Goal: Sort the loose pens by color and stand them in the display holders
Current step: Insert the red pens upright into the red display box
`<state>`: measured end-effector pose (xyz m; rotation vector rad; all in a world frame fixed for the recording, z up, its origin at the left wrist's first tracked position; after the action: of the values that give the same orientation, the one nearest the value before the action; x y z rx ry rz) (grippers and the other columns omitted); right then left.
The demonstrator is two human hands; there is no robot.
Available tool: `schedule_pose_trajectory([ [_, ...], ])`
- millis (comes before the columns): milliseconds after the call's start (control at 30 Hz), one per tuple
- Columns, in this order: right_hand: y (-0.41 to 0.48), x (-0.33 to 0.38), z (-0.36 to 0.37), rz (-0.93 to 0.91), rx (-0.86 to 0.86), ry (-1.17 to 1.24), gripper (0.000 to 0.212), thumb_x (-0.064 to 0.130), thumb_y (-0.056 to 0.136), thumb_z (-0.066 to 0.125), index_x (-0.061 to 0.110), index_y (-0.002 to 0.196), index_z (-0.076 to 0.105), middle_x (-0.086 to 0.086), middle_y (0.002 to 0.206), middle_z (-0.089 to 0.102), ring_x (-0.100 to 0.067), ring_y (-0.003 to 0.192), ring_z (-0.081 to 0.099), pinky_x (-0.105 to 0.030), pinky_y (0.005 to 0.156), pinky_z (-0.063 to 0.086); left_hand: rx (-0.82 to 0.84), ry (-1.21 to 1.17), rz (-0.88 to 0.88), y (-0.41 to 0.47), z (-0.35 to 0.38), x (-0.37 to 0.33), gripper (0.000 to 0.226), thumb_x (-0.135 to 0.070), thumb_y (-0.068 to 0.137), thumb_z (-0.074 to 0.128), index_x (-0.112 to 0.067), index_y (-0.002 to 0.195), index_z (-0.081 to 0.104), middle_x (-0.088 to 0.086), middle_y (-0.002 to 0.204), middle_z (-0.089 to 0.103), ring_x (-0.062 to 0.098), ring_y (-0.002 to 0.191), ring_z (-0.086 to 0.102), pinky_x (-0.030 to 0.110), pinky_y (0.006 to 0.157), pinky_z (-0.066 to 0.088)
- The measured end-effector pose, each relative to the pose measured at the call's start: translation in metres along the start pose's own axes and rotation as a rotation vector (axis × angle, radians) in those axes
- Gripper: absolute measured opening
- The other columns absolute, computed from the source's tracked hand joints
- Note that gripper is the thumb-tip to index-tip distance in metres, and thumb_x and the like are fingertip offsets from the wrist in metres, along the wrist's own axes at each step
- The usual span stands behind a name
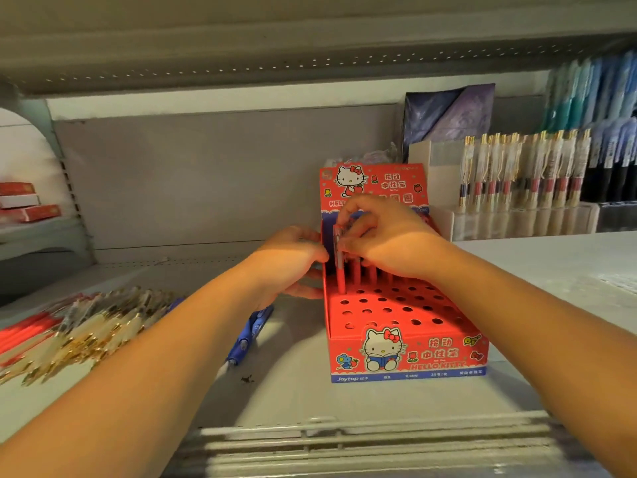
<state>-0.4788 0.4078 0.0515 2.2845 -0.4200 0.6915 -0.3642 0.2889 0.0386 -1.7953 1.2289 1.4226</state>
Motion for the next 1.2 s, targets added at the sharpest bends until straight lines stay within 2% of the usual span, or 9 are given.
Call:
schedule_pose_trajectory([
  [100, -0.002, 0.006, -0.004, -0.05, -0.117, -0.03, 0.006, 0.018, 0.083, 0.069, 0.023, 0.085, 0.071, 0.003, 0.081, 0.073, -0.011, 0.075, 0.067, -0.038, 0.08, 0.055, -0.016, -0.043, -0.008, -0.017, -0.001, 0.0, 0.021, -0.005, 0.093, 0.054, -0.02, 0.105, 0.062, 0.0, 0.082, 0.075, 0.016, 0.076, 0.074, 0.033, 0.067, 0.062],
  [200, -0.012, 0.016, -0.005, -0.113, -0.187, -0.022, 0.014, 0.022, 0.084, 0.067, 0.021, 0.097, 0.073, 0.006, 0.094, 0.074, -0.014, 0.09, 0.068, -0.038, 0.089, 0.054, -0.073, 0.071, 0.014, -0.037, -0.012, 0.003, 0.029, -0.012, 0.092, 0.062, -0.024, 0.117, 0.057, 0.003, 0.107, 0.068, 0.019, 0.092, 0.069, 0.042, 0.078, 0.061],
  [267, -0.019, 0.026, -0.003, -0.219, -0.212, -0.061, 0.019, 0.021, 0.086, 0.067, 0.022, 0.104, 0.072, 0.007, 0.102, 0.073, -0.013, 0.096, 0.066, -0.034, 0.091, 0.052, -0.124, 0.138, 0.027, -0.052, -0.026, 0.004, 0.033, -0.015, 0.092, 0.063, -0.023, 0.122, 0.055, 0.003, 0.113, 0.064, 0.018, 0.094, 0.066, 0.043, 0.083, 0.06],
  [333, -0.023, 0.037, 0.003, -0.29, -0.158, -0.085, 0.023, 0.02, 0.087, 0.066, 0.021, 0.11, 0.072, 0.007, 0.11, 0.072, -0.01, 0.103, 0.064, -0.028, 0.095, 0.048, -0.189, 0.178, 0.035, -0.067, -0.044, 0.004, 0.032, -0.015, 0.091, 0.063, -0.021, 0.121, 0.055, 0.002, 0.108, 0.065, 0.016, 0.087, 0.065, 0.037, 0.082, 0.057],
  [433, -0.03, 0.053, 0.023, -0.264, 0.055, -0.082, 0.031, 0.025, 0.09, 0.065, 0.024, 0.12, 0.067, 0.014, 0.12, 0.067, 0.002, 0.111, 0.057, -0.016, 0.098, 0.042, -0.288, 0.254, 0.034, -0.091, -0.075, 0.008, 0.025, -0.013, 0.09, 0.064, -0.021, 0.114, 0.057, -0.001, 0.098, 0.066, 0.018, 0.079, 0.06, 0.024, 0.065, 0.047],
  [567, -0.035, 0.079, 0.063, -0.174, 0.211, 0.005, 0.032, 0.024, 0.089, 0.068, 0.019, 0.121, 0.066, 0.008, 0.119, 0.068, -0.004, 0.11, 0.061, -0.031, 0.104, 0.045, -0.38, 0.29, 0.005, -0.121, -0.119, 0.022, 0.028, -0.013, 0.09, 0.064, -0.016, 0.117, 0.057, 0.003, 0.104, 0.065, 0.017, 0.077, 0.056, 0.025, 0.062, 0.042],
  [800, -0.022, 0.142, 0.14, -0.067, 0.309, 0.053, 0.024, 0.029, 0.09, 0.069, 0.019, 0.112, 0.067, 0.001, 0.109, 0.07, -0.013, 0.102, 0.065, -0.038, 0.096, 0.05, -0.368, 0.37, -0.054, -0.167, -0.211, 0.053, 0.028, -0.02, 0.092, 0.064, -0.022, 0.119, 0.058, -0.004, 0.114, 0.063, 0.01, 0.098, 0.06, 0.024, 0.069, 0.045],
  [1033, 0.012, 0.201, 0.225, -0.021, 0.332, -0.012, 0.013, 0.034, 0.089, 0.068, 0.024, 0.098, 0.068, 0.004, 0.095, 0.071, -0.014, 0.089, 0.067, -0.036, 0.082, 0.055, -0.413, 0.499, -0.13, -0.183, -0.309, 0.083, 0.014, -0.02, 0.089, 0.064, -0.019, 0.103, 0.062, 0.001, 0.1, 0.064, 0.017, 0.09, 0.06, 0.029, 0.073, 0.045],
  [1200, 0.04, 0.219, 0.27, 0.008, 0.359, -0.119, 0.008, 0.031, 0.087, 0.069, 0.024, 0.085, 0.071, 0.01, 0.087, 0.069, -0.007, 0.084, 0.063, -0.031, 0.074, 0.051, -0.343, 0.547, -0.191, -0.17, -0.35, 0.112, 0.01, -0.023, 0.087, 0.065, -0.018, 0.093, 0.06, 0.001, 0.086, 0.062, 0.014, 0.076, 0.055, 0.03, 0.064, 0.04],
])
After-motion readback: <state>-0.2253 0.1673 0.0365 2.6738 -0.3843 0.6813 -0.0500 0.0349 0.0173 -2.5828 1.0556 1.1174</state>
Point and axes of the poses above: each hand's wrist, its own y-axis towards the middle knuckle, its own z-axis out of the palm, x = y × z, the point moved 1 cm from there along y, towards the middle knuckle
